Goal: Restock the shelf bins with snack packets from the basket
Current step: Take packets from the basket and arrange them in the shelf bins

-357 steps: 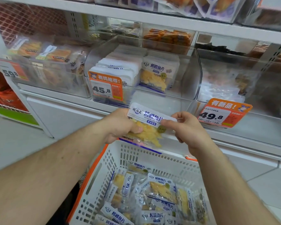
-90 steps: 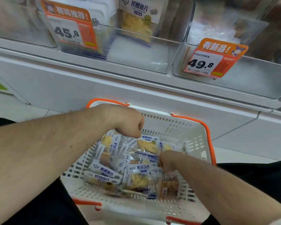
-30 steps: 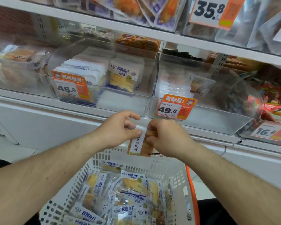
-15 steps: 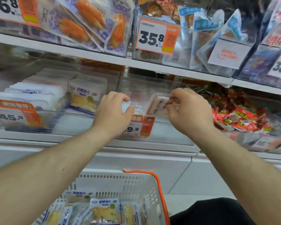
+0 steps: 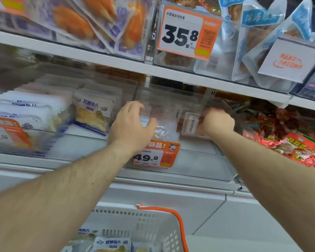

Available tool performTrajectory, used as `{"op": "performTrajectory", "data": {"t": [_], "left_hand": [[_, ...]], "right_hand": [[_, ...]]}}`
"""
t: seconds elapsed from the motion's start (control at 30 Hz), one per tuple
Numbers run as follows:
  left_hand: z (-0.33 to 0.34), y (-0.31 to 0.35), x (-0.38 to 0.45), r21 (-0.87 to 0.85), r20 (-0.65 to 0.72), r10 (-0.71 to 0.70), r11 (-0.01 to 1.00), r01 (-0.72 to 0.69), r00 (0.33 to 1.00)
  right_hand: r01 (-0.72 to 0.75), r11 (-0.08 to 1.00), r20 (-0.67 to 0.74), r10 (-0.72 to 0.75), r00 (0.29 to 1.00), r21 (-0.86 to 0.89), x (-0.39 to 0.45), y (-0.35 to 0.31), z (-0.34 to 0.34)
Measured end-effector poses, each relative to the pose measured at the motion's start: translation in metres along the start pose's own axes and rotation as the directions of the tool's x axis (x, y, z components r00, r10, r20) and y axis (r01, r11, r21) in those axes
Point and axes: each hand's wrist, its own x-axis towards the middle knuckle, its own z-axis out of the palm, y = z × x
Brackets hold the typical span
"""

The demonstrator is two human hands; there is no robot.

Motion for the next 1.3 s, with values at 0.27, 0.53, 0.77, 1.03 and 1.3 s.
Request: {"op": "performTrajectory", "data": {"t": [0.27, 0.53, 0.77, 1.03, 1.3], "left_hand": [[0.002, -0.002, 0.000, -0.015, -0.018, -0.004, 1.000, 0.004, 1.000], [0.003, -0.001, 0.000, -0.010, -0.023, -0.011, 1.000, 0.010, 1.000], [0.004, -0.001, 0.000, -0.006, -0.024, -0.011, 1.000, 0.011, 1.000], [0.003, 0.001, -0.001, 0.013, -0.020, -0.018, 1.000, 0.018, 1.000], [0.001, 0.003, -0.001, 0.008, 0.006, -0.018, 1.000, 0.018, 1.000]], "right_hand": [[0.011, 0.996, 0.010, -0.010, 1.000, -0.089, 0.041, -0.026, 0.031], [0.078, 0.996, -0.020, -0.079, 0.997, -0.034, 0.059, -0.037, 0.051], [0.143, 0.983, -0.057, -0.137, 0.989, 0.114, 0.065, -0.036, 0.057], [0.157, 0.970, -0.024, -0.156, 0.988, 0.186, 0.056, -0.029, 0.049], [0.166, 0.963, -0.019, -0.165, 0.986, 0.213, 0.030, -0.025, 0.026]]}}
